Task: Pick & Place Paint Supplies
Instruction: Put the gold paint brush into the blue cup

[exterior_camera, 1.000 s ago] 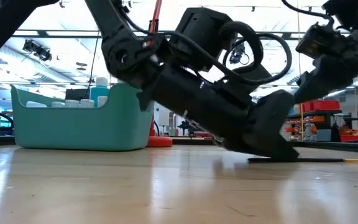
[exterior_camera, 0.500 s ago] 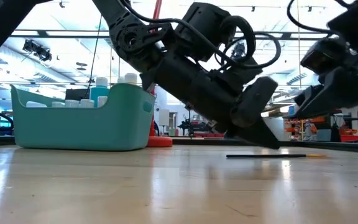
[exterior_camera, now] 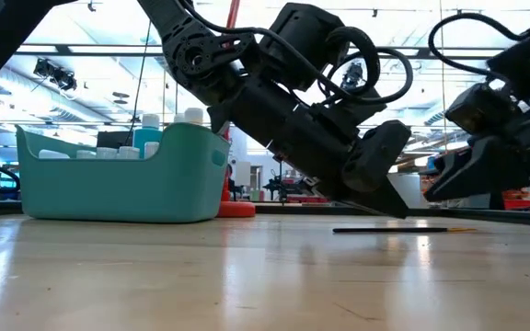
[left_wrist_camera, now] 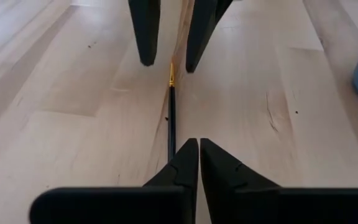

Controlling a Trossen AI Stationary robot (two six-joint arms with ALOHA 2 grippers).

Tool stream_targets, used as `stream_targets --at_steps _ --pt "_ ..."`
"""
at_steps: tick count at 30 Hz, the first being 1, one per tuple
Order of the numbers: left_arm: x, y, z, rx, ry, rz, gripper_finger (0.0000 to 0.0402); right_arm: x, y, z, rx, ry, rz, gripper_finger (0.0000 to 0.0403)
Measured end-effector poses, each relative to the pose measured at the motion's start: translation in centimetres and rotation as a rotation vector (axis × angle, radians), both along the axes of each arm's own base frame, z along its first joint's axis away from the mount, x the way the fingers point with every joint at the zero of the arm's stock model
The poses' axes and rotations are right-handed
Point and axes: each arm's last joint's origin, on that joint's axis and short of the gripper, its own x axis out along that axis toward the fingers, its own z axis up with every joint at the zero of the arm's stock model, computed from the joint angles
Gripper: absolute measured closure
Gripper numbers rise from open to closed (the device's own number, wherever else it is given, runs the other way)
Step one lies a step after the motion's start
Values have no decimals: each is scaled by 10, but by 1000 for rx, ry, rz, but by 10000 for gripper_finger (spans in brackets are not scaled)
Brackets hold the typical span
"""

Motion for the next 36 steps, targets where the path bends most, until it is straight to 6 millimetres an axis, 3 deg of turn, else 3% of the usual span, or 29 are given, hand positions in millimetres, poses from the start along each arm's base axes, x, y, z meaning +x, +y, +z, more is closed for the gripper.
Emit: stream_targets --at_steps 12,26,31,36 --pt "0 0 3 1 -4 0 391 11 1 -19 -30 -24 13 279" --pt "-30 10 98 115 38 127 393 31 5 -46 -62 25 6 279" --pt "-34 9 113 132 12 113 386 33 5 -53 -63 15 10 288" --pt "-35 9 113 135 27 111 386 35 5 -58 -61 3 10 338"
